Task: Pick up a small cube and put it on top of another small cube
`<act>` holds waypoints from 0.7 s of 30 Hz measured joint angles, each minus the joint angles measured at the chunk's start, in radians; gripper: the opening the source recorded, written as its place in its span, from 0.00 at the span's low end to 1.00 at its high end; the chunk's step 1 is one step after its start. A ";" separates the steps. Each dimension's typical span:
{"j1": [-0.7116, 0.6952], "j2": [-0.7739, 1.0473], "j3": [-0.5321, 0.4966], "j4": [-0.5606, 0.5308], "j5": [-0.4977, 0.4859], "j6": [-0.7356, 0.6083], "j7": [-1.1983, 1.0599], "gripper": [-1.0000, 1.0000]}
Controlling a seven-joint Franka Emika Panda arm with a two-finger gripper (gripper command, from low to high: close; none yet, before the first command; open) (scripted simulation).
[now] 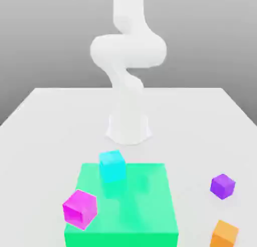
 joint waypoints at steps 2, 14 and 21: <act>0.025 0.077 0.002 0.001 0.003 0.023 -0.038 0.50; 0.142 0.514 0.044 0.007 0.015 0.155 -0.249 0.50; 0.212 0.768 0.080 0.011 -0.009 0.231 -0.350 0.50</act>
